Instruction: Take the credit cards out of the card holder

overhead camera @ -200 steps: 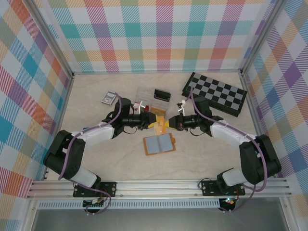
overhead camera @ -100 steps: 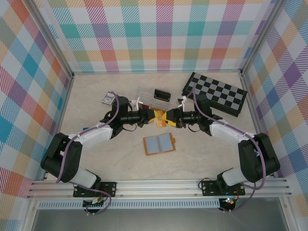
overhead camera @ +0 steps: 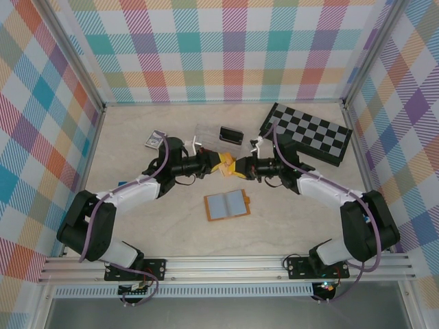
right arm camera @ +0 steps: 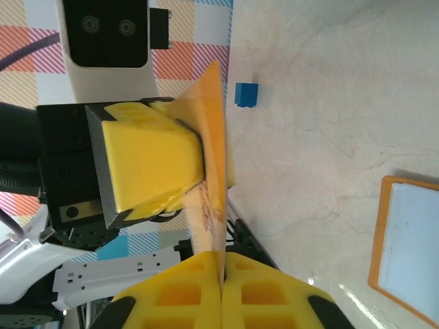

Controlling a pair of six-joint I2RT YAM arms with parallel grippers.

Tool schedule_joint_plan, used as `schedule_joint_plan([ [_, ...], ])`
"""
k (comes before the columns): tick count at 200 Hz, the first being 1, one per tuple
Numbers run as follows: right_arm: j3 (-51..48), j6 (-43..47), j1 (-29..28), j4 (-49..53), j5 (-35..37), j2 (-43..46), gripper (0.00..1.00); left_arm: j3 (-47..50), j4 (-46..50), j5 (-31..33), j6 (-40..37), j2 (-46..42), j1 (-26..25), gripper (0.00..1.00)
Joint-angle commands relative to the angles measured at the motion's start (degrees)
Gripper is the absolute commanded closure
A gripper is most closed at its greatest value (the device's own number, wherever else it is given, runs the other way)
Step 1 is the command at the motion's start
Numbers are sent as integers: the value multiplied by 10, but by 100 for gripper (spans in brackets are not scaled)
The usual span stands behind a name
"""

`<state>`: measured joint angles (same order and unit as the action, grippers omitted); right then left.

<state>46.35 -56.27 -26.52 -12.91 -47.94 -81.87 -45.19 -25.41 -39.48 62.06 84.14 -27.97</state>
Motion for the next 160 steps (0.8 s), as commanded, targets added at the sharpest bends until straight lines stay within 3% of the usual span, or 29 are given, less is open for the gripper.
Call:
schedule_joint_plan([
  [1,54,116,-1,134,48,26,100,-10,89,42,-32,-32,8,71],
  [23,113,250,-2,268,119,18,100,-26,244,107,-93,-54,18,45],
  [50,206,439,-17,430,279,-19,100,-65,480,250,-177,-80,40,30],
  [63,245,498,-21,464,319,-44,100,-78,553,300,-211,-92,52,25],
  [114,360,729,-49,496,407,-164,100,-74,637,382,-264,-128,85,6],
  [160,440,843,-51,512,367,-255,100,-60,636,376,-273,-129,93,0],
])
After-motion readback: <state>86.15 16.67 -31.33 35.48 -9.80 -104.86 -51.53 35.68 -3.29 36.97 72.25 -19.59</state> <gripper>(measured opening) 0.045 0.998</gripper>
